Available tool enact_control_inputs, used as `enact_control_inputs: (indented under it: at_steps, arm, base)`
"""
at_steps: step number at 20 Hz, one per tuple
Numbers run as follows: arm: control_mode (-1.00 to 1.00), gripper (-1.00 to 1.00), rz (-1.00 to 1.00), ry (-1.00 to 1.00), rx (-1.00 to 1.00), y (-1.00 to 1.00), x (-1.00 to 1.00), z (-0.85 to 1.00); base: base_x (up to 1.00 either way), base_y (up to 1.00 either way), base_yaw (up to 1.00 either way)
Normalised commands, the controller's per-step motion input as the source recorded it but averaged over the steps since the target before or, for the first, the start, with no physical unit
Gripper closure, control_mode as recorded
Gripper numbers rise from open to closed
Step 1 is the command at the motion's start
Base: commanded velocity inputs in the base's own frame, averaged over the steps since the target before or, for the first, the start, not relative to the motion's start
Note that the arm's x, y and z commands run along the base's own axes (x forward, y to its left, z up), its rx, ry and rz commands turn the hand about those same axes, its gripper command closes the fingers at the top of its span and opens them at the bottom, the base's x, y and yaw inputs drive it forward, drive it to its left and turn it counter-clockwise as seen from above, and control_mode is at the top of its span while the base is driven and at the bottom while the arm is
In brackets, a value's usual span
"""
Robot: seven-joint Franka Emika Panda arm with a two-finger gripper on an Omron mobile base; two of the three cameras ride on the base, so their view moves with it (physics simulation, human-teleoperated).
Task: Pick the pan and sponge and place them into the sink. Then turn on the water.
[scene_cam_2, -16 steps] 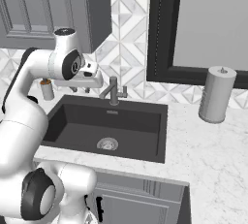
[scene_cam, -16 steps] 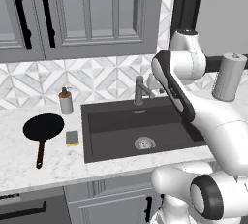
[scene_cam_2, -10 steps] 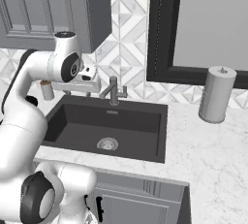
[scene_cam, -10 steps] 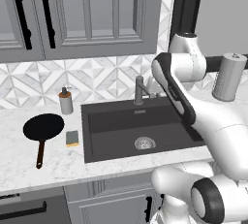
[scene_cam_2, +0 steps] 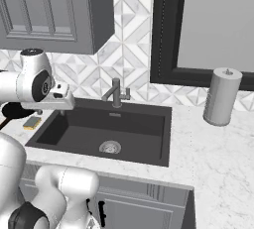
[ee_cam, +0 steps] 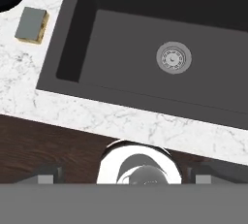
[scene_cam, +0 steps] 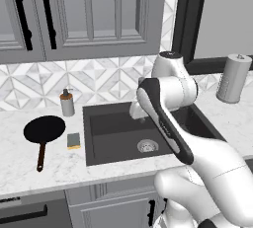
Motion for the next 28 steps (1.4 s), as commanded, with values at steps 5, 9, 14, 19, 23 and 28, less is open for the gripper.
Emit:
enact_control_inputs:
  at_steps: [5, 9, 14, 19, 23, 28]
  arm:
    - [-1.00, -1.00, 0.10, 0.00, -0.05, 1.00, -0.03, -0.04]
    - [-1.00, -1.00, 0.10, 0.02, -0.02, 0.91, 0.04, -0.16]
    - [-1.00, -1.00, 0.09, 0.01, 0.00, 0.91, 0.17, -0.28]
    - [-1.00, -1.00, 0.04, 0.04, 0.00, 0.99, 0.19, -0.38]
    - [-1.00, -1.00, 0.00, 0.01, 0.00, 0.79, 0.28, -0.41]
    - [-1.00, -1.00, -0.02, 0.06, 0.04, 0.57, 0.26, -0.29]
  base:
    - [0.00, 0.00, 0.00]
    - [0.00, 0.00, 0.00]
    - [0.00, 0.00, 0.00]
    - [0.00, 0.00, 0.00]
    - [0.00, 0.00, 0.00]
    - [0.00, 0.00, 0.00]
